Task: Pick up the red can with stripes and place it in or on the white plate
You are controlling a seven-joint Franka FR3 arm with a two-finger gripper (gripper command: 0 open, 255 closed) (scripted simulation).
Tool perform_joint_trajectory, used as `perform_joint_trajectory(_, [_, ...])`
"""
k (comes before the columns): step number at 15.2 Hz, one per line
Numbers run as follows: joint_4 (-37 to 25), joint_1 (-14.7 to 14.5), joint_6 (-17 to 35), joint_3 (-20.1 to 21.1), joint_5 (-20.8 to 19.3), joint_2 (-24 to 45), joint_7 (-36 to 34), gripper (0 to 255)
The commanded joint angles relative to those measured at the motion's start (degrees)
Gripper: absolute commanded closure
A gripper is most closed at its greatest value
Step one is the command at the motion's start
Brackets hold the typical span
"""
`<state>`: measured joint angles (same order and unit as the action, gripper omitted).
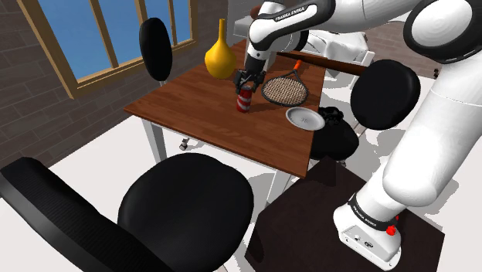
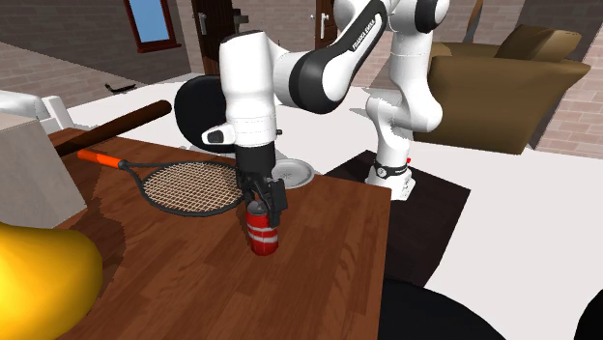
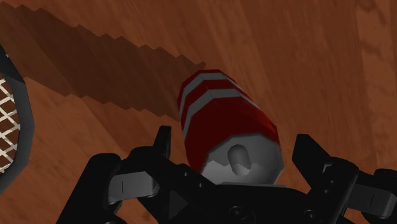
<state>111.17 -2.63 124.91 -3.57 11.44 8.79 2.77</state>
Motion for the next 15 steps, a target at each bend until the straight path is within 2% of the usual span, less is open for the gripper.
perform_joint_trajectory(1, [0.0, 0.0, 0.0, 0.0, 0.0, 0.0, 0.0, 0])
perform_joint_trajectory(2, [0.0, 0.0, 0.0, 0.0, 0.0, 0.0, 0.0, 255])
perform_joint_trajectory(11, [0.0, 0.0, 0.01, 0.0, 0.0, 0.01, 0.0, 255])
perform_joint_trajectory(15, [-1.77, 0.01, -2.78, -0.08, -0.42, -1.05, -0.59, 255])
